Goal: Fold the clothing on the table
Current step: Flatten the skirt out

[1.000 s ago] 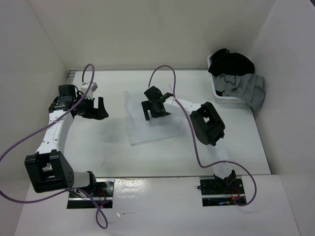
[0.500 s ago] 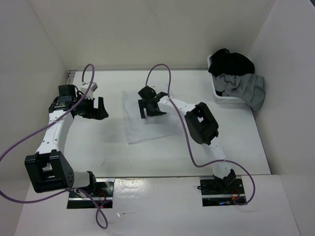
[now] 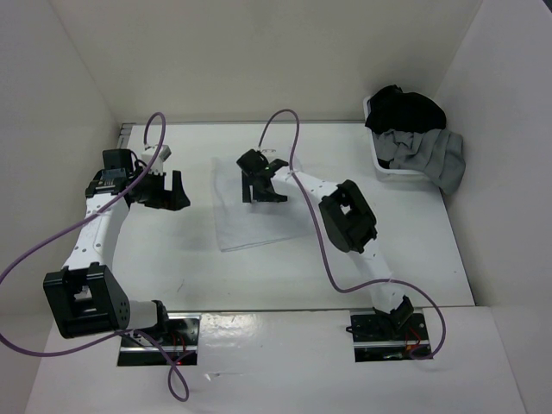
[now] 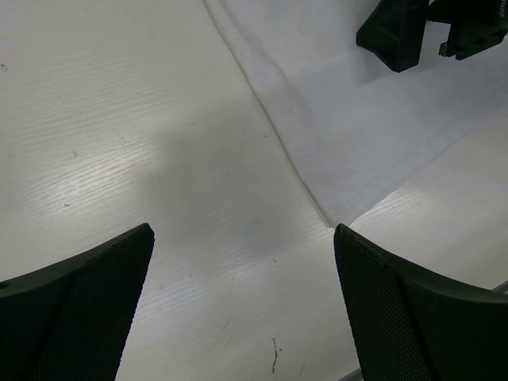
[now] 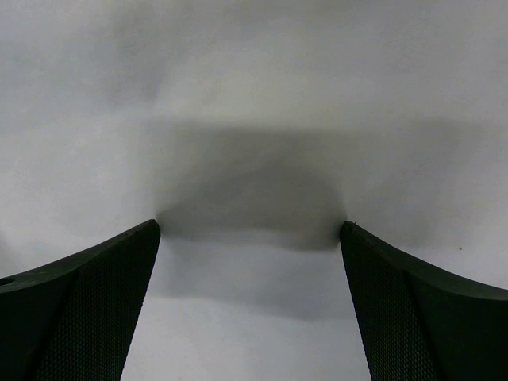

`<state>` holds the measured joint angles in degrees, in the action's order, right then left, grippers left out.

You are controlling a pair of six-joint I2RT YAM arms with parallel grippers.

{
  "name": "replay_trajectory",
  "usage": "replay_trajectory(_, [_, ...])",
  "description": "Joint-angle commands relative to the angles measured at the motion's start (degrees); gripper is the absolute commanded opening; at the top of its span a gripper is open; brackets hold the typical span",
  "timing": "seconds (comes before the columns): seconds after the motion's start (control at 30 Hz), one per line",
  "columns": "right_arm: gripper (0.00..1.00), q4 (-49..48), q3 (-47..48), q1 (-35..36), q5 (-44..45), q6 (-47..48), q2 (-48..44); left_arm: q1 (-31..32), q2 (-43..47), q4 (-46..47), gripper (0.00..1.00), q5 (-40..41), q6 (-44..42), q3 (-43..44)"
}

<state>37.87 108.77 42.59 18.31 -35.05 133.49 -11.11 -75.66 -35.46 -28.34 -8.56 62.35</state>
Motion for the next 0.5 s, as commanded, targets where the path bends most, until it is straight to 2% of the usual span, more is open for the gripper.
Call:
replay_trajectory(0.0, [0.98,3.34,2.66,0.92,0.15,-7.31,3.88,-0.14,0.42,1.01,1.00,-0.84,1.00,-0.47])
replay_trajectory(0.33, [0.96,12.05,17.07,1.44,6.03,-10.47,12.14,-0.66,0.42,1.01,1.00,-0.84,1.00,-0.47])
replay_trajectory(0.47, [0.96,13.29,18.85,1.44,8.50,-9.96,12.42,-0.66,0.42,1.01,1.00,-0.84,1.00,-0.47])
